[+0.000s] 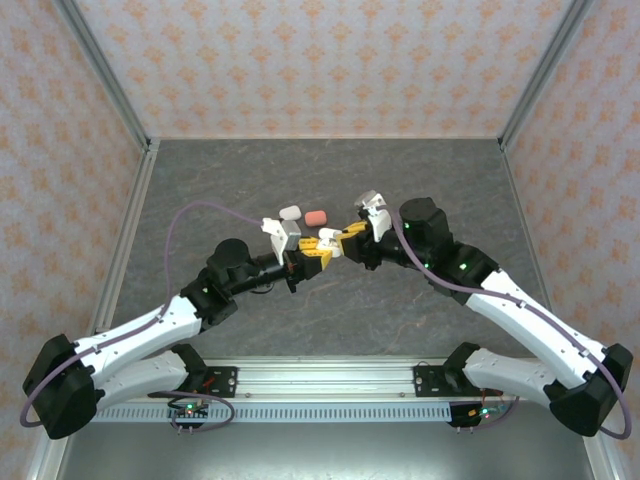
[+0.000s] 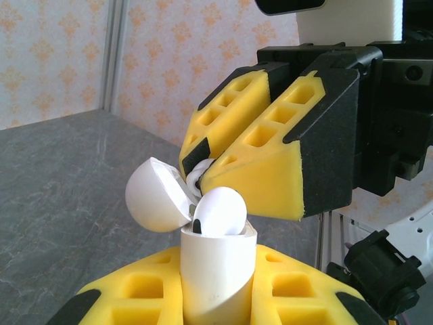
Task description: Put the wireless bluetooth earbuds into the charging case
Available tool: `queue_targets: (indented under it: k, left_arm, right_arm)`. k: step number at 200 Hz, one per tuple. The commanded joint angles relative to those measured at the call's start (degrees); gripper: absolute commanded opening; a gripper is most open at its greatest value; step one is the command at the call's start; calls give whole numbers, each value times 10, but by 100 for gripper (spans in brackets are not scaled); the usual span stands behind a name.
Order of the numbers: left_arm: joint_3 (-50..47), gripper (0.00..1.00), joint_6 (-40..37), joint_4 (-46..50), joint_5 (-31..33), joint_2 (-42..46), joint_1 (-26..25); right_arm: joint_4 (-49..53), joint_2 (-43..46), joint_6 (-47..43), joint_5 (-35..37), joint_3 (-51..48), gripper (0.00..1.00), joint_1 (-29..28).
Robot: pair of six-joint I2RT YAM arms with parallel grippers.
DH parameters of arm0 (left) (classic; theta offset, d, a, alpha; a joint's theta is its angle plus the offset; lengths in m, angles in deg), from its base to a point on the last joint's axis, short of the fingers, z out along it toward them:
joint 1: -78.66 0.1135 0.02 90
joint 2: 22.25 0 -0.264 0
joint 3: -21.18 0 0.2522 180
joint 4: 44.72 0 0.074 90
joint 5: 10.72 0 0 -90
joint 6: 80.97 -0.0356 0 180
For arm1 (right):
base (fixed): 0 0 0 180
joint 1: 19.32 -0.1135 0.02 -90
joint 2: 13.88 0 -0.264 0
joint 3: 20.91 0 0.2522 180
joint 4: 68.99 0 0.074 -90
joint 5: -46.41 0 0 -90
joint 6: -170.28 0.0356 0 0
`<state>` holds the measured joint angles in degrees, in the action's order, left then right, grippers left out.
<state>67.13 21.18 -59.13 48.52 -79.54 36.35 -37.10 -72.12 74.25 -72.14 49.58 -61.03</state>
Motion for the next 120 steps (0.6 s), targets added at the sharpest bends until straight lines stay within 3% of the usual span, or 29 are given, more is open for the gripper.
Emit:
queue_targets:
  k: [1, 120]
  left_arm:
    - [22, 0, -1, -39, 7, 0, -4]
    - [9, 0, 1, -62, 8, 7, -4]
  right_arm:
    - [9, -7, 9, -24, 7, 23, -6]
    - [39, -39, 37, -36, 52, 31, -6]
